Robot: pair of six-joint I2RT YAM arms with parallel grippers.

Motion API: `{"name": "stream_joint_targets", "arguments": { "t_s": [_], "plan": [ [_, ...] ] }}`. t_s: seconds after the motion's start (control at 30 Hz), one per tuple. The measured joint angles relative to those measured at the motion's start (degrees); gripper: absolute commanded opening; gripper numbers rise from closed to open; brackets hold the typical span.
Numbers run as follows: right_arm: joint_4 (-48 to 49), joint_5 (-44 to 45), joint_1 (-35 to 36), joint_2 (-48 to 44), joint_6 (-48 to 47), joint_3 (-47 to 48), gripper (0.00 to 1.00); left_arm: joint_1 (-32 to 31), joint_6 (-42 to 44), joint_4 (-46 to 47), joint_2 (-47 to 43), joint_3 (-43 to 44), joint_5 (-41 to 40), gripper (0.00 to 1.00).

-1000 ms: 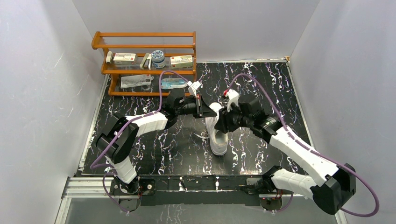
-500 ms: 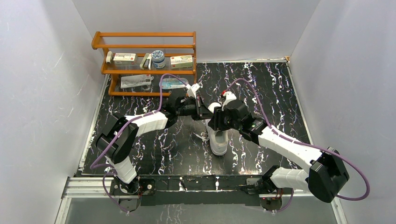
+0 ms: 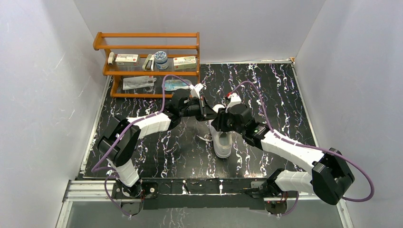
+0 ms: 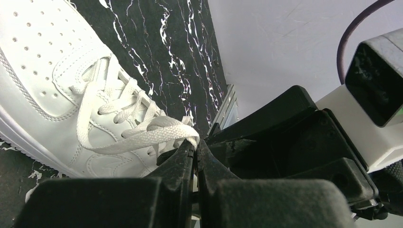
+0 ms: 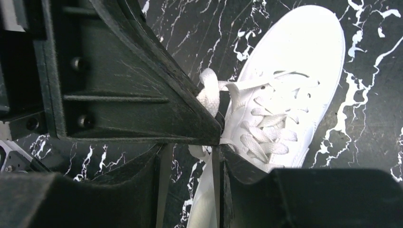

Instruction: Tie the shoes

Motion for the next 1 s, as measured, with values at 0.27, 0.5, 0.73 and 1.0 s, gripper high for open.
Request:
{"name": "stream_joint_targets", "arguments": {
  "t_s": [0.27, 0.5, 0.73, 1.0],
  "plan": [
    [4.52, 2.25, 0.87, 1.27, 0.79, -1.38, 0.18, 0.22, -0.55, 0.35, 0.00, 0.02, 0.02, 0.00],
    [2.43, -1.29, 0.92, 1.57, 1.79, -1.36, 0.10, 0.24, -0.61, 0.24, 0.00, 0.02, -0.04, 0.00],
    [-6.29, -9.44, 0.15, -4.92, 3.19, 0.04, 0.00, -0.09, -0.70, -1.18, -0.13, 0.02, 2.08, 0.00],
    [-33.94, -11.58, -1.46, 0.79, -2.91, 20.15, 0.00, -1.03, -1.99, 0.61, -1.38, 0.74, 4.66, 0.00]
  ]
}}
